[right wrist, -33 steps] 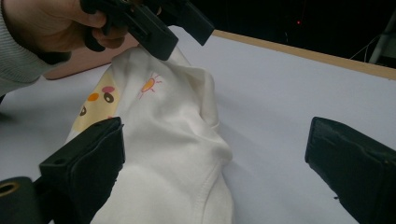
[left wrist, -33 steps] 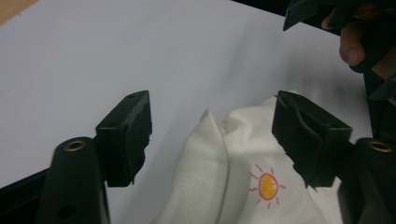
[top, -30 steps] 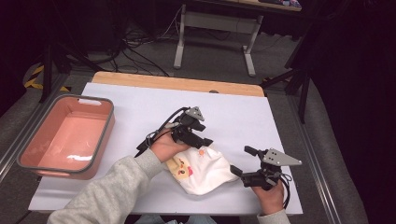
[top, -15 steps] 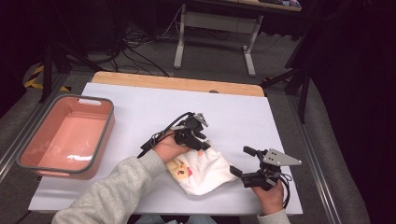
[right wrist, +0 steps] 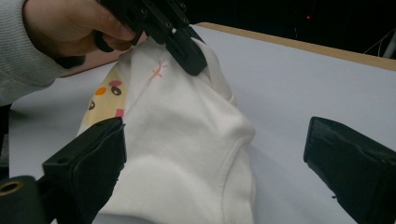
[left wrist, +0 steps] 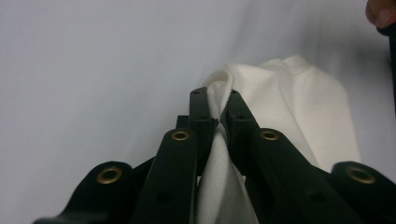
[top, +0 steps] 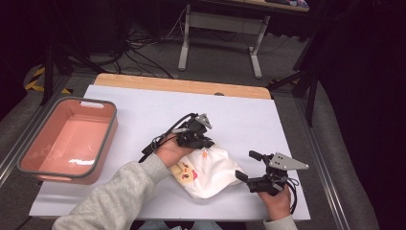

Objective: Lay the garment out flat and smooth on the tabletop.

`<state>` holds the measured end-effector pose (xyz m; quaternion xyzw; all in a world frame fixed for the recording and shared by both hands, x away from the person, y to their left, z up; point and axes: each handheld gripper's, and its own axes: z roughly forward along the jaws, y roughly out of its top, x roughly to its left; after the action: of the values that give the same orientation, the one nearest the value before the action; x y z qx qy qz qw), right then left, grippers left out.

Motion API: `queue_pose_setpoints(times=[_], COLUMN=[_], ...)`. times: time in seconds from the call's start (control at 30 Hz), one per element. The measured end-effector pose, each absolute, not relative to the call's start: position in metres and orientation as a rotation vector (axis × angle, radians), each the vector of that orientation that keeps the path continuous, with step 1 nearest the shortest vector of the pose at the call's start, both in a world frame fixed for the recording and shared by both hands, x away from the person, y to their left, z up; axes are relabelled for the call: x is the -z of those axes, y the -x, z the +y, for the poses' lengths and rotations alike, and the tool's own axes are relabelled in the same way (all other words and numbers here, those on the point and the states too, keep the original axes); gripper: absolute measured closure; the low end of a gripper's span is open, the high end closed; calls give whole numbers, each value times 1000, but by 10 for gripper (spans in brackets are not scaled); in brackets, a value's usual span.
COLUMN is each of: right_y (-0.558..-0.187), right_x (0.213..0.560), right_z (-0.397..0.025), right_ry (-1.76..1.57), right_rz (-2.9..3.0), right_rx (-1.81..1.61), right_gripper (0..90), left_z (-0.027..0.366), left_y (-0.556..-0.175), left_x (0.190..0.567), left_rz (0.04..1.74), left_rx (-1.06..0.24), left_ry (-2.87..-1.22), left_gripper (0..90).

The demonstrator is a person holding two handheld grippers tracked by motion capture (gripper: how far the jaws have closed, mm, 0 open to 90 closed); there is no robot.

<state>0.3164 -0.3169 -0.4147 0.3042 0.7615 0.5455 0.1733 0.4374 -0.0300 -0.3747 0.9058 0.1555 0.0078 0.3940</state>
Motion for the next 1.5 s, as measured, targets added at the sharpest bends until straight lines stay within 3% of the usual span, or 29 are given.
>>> queue_pose_setpoints(times=[0.57, 1.0, 1.23, 1.5], right_y=[-317, -330, -342, -351], right_x=[415, 420, 425, 427], right_z=[-315, -296, -281, -266], right_ry=[-866, -897, -933, -916], right_rz=[2165, 2221, 2269, 2306], right_rx=[-1542, -1506, -1456, -1423], right_gripper=[63, 132, 218, 234], left_z=[27, 94, 110, 122], left_y=[-435, -416, -406, -398], left_x=[344, 366, 380, 391], left_rz=[472, 607, 652, 681], left_rx=[-127, -142, -136, -136], left_ry=[-2136, -2080, -2047, -1977], left_gripper=[819, 821, 820, 817])
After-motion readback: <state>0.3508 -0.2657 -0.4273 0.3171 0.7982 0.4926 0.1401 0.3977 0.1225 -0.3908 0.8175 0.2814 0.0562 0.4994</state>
